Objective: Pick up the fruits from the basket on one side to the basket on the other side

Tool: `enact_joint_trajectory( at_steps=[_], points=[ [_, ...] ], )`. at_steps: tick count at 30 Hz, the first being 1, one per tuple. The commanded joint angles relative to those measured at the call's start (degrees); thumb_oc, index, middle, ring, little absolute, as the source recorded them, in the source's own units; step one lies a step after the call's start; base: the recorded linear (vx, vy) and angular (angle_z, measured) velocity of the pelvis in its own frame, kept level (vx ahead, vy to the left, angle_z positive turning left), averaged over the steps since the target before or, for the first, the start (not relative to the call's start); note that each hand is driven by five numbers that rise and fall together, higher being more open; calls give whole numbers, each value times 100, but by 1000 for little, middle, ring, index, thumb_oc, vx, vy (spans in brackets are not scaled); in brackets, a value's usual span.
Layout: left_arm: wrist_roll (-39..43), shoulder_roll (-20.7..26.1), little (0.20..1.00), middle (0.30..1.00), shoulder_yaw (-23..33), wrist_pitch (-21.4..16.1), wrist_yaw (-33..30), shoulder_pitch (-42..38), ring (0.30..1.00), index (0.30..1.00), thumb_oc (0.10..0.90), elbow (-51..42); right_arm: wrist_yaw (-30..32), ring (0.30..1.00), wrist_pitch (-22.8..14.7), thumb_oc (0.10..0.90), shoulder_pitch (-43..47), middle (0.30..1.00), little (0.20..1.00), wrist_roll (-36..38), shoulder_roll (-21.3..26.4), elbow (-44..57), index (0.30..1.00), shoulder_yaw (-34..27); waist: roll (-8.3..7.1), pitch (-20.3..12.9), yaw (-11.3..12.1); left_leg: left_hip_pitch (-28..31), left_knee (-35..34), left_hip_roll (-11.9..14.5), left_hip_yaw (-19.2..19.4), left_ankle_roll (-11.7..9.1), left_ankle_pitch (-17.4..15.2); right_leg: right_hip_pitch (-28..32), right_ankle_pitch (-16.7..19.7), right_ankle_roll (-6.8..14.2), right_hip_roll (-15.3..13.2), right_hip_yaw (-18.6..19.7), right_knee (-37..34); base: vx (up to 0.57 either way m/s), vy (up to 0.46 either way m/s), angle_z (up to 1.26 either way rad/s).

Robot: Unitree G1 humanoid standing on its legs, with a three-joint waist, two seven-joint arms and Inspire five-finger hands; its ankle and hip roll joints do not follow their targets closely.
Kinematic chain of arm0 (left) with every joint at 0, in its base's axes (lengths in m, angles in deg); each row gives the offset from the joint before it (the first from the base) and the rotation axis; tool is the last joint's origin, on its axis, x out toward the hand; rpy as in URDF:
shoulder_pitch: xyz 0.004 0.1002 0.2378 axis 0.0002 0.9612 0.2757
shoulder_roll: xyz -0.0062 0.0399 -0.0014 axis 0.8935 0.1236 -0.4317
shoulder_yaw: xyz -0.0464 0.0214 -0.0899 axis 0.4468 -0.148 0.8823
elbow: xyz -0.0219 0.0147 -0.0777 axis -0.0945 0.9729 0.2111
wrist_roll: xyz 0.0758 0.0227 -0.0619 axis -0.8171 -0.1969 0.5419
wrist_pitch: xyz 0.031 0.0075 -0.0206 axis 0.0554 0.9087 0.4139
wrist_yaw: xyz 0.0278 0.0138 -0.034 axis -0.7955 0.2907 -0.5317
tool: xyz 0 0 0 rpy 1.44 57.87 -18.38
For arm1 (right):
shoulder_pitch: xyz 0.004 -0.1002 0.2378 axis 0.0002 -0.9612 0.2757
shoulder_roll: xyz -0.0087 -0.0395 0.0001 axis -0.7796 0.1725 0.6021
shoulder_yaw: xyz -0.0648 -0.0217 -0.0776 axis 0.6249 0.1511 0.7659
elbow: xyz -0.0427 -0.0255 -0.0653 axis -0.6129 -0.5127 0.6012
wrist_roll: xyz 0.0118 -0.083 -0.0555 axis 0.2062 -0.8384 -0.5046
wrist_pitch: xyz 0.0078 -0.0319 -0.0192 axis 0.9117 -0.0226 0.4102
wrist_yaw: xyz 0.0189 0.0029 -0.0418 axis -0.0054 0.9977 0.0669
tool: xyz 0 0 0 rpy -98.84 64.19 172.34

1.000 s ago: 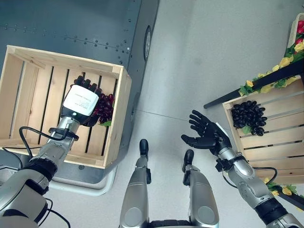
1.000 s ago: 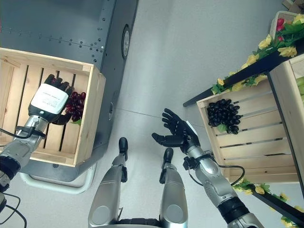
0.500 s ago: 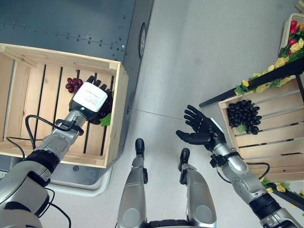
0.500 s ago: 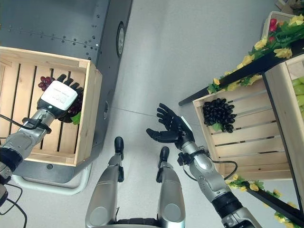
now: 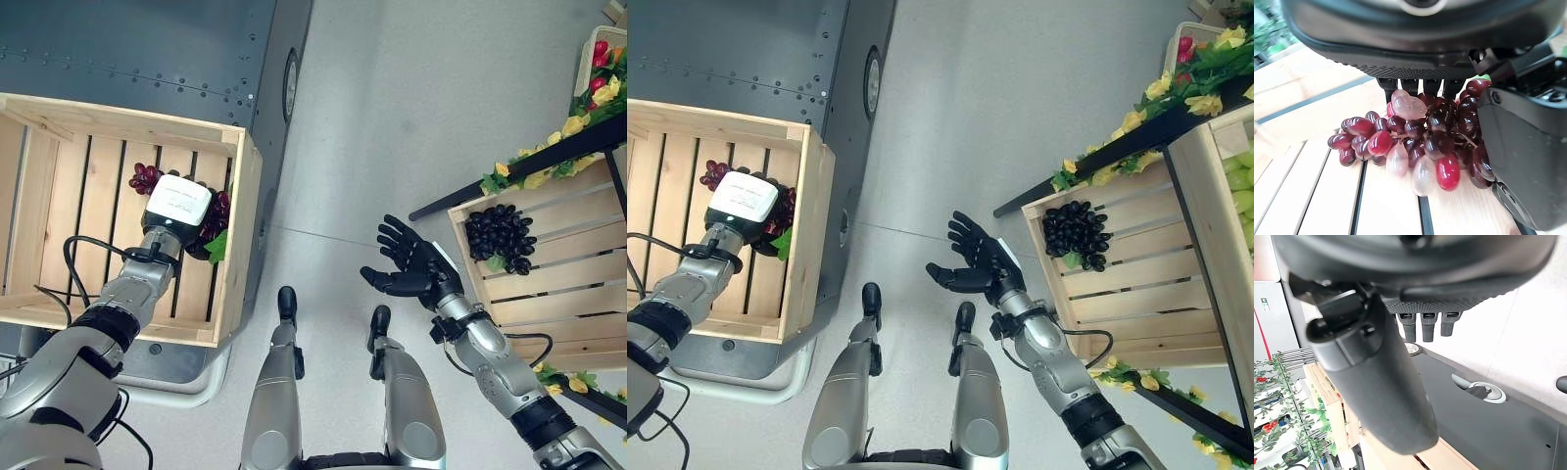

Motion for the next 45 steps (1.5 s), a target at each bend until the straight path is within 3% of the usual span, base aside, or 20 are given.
enact_joint_trajectory(
  at_steps=[1, 8, 13, 23, 30, 40, 43, 45],
  points=[
    [68, -262, 300, 300, 562, 127, -440, -305, 300, 300, 400, 241, 25, 900, -579, 800, 196, 900, 900, 104, -87, 573, 900, -158, -197, -50, -11, -33, 587, -394, 494, 130, -706, -407, 678, -71, 404, -158, -150, 0, 0, 0],
    [105, -316, 300, 300, 721, 103, -637, -201, 300, 300, 400, 297, 12, 900, -581, 800, 166, 900, 900, 72, -128, 581, 900, -156, -196, -50, 9, 80, 543, -401, 490, 137, -710, -329, 662, -90, 392, -194, -140, 0, 0, 0],
    [300, -280, 300, 300, 923, -150, -1178, -82, 300, 300, 400, 295, -36, 900, -579, 800, 78, 900, 900, 48, -119, 632, 900, -220, -172, -50, 18, 170, 544, -416, 495, 146, -742, -268, 629, -99, 383, -193, -118, 0, 0, 0],
    [600, -286, 300, 300, 1848, -755, -2775, 520, 300, 300, 400, -131, -153, 900, -670, 800, -216, 900, 900, 73, -145, 728, 900, -368, -123, -53, 147, 501, 400, -461, 433, 156, -738, 35, 558, -123, 339, -263, -142, -2, -4, 1],
    [618, -452, 300, 300, 2700, -849, -4032, 1202, 300, 300, 400, -731, -234, 900, -746, 800, -508, 900, 900, 87, -242, 854, 900, -473, -146, -198, 280, 676, 271, -497, 321, 159, -728, 225, 524, -149, 317, -348, -225, 7, -42, 0],
    [254, -745, 300, 300, 3384, -882, -5050, 1949, 300, 300, 400, -1473, -272, 900, -726, 800, -723, 900, 900, 74, -383, 998, 900, -496, -211, -437, 420, 1062, -92, -538, 156, 152, -685, 614, 494, -162, 351, -415, -481, 12, -37, 2],
    [186, -751, 300, 300, 3602, -1005, -5459, 2172, 300, 300, 400, -1765, -277, 900, -715, 800, -825, 900, 900, 57, -417, 1101, 900, -525, -208, -540, 454, 1204, -243, -550, 119, 139, -674, 763, 494, -152, 358, -425, -613, 16, -31, 7],
    [213, -871, 300, 300, 3833, -1349, -5848, 2300, 300, 300, 400, -1960, -306, 900, -743, 800, -882, 900, 900, 7, -454, 1111, 900, -542, -182, -624, 481, 1336, -359, -576, 63, 132, -670, 919, 481, -155, 361, -431, -709, 0, 0, 0]
  ],
)
